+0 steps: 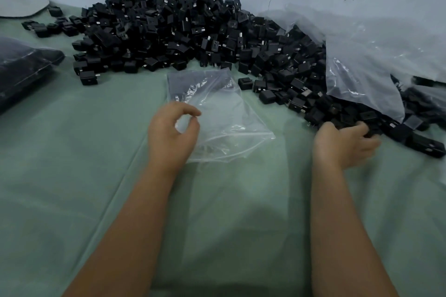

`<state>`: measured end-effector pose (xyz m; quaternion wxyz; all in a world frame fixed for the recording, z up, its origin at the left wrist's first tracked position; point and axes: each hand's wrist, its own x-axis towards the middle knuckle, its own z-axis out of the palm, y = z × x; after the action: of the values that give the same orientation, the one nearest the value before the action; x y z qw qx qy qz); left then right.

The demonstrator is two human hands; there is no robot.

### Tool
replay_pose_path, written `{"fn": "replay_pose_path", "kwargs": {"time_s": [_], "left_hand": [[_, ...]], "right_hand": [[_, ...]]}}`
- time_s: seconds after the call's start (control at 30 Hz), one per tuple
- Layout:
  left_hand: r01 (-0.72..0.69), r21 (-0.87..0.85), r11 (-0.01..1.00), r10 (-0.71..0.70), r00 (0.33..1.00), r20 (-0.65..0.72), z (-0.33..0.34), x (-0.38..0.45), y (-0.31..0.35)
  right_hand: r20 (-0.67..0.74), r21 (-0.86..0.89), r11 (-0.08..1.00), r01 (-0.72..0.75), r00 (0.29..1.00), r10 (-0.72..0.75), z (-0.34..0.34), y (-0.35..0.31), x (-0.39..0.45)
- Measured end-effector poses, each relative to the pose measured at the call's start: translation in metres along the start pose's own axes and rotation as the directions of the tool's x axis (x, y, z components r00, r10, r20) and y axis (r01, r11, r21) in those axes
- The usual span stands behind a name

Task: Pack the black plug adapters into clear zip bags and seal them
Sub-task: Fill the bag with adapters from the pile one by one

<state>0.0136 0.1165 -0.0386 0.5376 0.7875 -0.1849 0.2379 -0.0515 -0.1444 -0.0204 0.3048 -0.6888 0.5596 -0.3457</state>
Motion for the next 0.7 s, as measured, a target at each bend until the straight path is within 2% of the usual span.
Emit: {"fn": "replay_pose_path", "kwargs": {"time_s": [0.03,0.1,0.23,0.33,0.43,0.5,0.6,0.7], "left_hand": [[-0.019,0.008,1.0,0.019,0.996,0.089,0.003,-0.001,0.0],[-0.021,0.077,0.997,0.001,0.967,0.253,0.007,-0.001,-0.004],[-0.069,0.252,0.965,-0.063,0.875,0.48,0.01,0.0,-0.009],[-0.062,0.21,0.976,-0.06,0.845,0.531,0.006,0.0,-0.008],[-0.019,0.165,0.986,-0.082,0.805,0.587,0.001,0.0,-0.008],[-0.037,0.154,0.987,-0.069,0.776,0.627,-0.002,0.001,-0.009],[-0.084,0.151,0.985,-0.022,0.807,0.59,-0.005,0.003,-0.009],[-0.087,0.185,0.979,-0.024,0.849,0.528,-0.01,0.004,-0.008]], "right_hand": [[0.116,-0.11,0.994,-0.018,0.993,0.031,0.003,0.002,0.003],[0.283,-0.235,0.965,0.116,0.958,-0.046,0.015,-0.001,-0.001],[0.502,-0.236,0.887,0.397,0.831,-0.238,0.04,-0.01,-0.02],[0.461,-0.133,0.875,0.465,0.811,-0.36,0.043,-0.004,-0.022],[0.339,0.036,0.909,0.415,0.851,-0.401,0.039,0.004,-0.019],[0.311,0.135,0.921,0.365,0.867,-0.389,0.037,0.006,-0.019],[0.297,0.237,0.914,0.33,0.871,-0.392,0.039,0.007,-0.021],[0.212,0.378,0.861,0.34,0.874,-0.438,0.035,-0.003,-0.03]]}}
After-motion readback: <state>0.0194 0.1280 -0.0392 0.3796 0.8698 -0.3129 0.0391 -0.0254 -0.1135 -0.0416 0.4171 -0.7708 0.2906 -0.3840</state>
